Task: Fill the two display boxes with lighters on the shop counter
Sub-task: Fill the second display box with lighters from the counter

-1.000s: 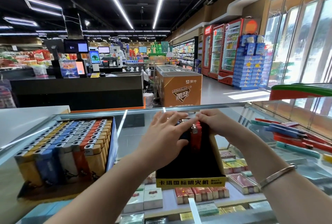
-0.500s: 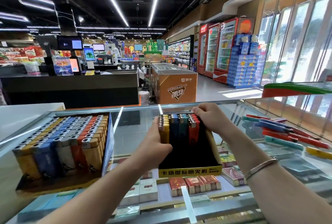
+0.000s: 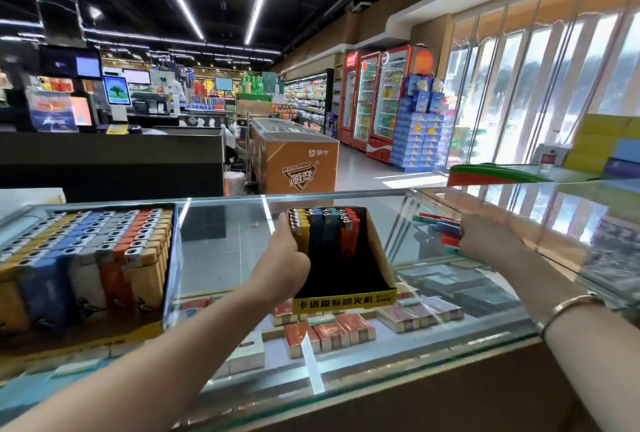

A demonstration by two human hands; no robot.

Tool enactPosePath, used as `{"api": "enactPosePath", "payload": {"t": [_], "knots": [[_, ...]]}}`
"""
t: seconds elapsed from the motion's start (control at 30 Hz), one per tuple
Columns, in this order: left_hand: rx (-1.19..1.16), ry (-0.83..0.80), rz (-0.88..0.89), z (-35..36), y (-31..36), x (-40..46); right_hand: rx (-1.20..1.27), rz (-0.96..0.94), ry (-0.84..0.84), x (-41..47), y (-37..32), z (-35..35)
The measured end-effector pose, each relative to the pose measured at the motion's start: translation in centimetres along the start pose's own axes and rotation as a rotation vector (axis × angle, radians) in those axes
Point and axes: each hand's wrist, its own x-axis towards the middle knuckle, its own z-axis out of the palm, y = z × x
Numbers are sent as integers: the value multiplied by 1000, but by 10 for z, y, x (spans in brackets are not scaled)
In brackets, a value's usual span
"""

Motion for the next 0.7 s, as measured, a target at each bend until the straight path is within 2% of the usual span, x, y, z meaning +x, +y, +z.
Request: {"api": "enactPosePath", "payload": {"t": [0.13, 0.43, 0.7], "knots": [[65, 15, -8, 19, 8, 9, -30, -20, -10, -6, 17, 16], [-16, 15, 32, 30, 5, 12, -83, -175, -39, -6, 10, 26], [-23, 11, 46, 31, 4, 13, -181, 12, 95, -9, 21, 18]]}}
